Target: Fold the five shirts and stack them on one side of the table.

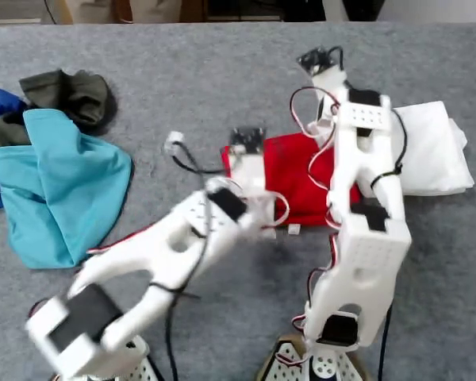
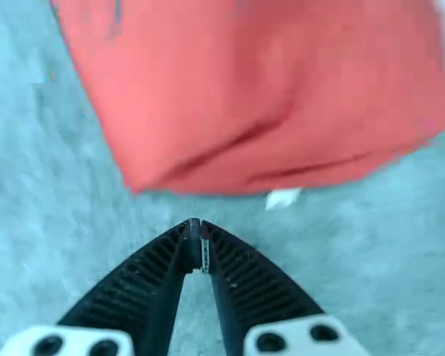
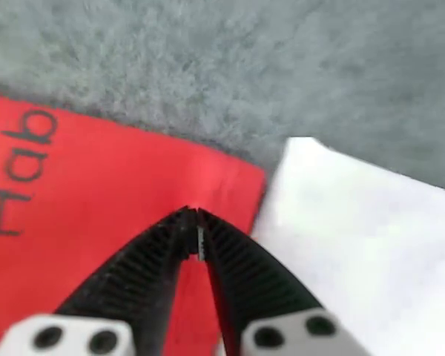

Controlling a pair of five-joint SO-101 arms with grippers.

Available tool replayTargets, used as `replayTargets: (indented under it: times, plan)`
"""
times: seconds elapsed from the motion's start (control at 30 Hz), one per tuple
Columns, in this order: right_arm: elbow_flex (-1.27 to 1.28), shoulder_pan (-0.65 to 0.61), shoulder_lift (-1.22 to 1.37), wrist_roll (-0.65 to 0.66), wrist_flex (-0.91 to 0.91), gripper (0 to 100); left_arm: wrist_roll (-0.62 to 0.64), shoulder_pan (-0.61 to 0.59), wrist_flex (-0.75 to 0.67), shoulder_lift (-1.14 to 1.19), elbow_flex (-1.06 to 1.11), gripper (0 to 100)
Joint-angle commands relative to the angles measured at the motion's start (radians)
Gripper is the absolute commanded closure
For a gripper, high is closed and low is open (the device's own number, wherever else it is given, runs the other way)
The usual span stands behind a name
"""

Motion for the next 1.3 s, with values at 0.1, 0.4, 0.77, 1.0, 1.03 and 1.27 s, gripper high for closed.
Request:
replayTargets:
  times: [0.1, 0.4, 0.77, 1.0, 1.03, 1.27]
  plan:
    - [-0.028, -0.012, -0.26, -0.106, 0.098, 98.4, -0.129, -0.1, 0.015, -0.335, 0.003, 98]
    - [-0.001, -0.001, -0.412, 0.04, 0.46, 89.6, -0.138, -0.42, -0.063, -0.39, 0.249, 98]
    - [0.426, 0.124, -0.621, -0.06, 0.436, 74.7, -0.216, -0.621, -0.358, -0.38, 0.601, 98]
    - [0.727, -0.035, -0.585, -0.278, 0.091, 60.1, -0.232, -0.618, -0.402, -0.38, 0.621, 98]
    - [0.742, -0.042, -0.575, -0.305, 0.054, 60.1, -0.232, -0.618, -0.404, -0.38, 0.621, 98]
    - [0.754, -0.064, -0.475, -0.427, -0.149, 60.2, -0.236, -0.614, -0.405, -0.38, 0.62, 98]
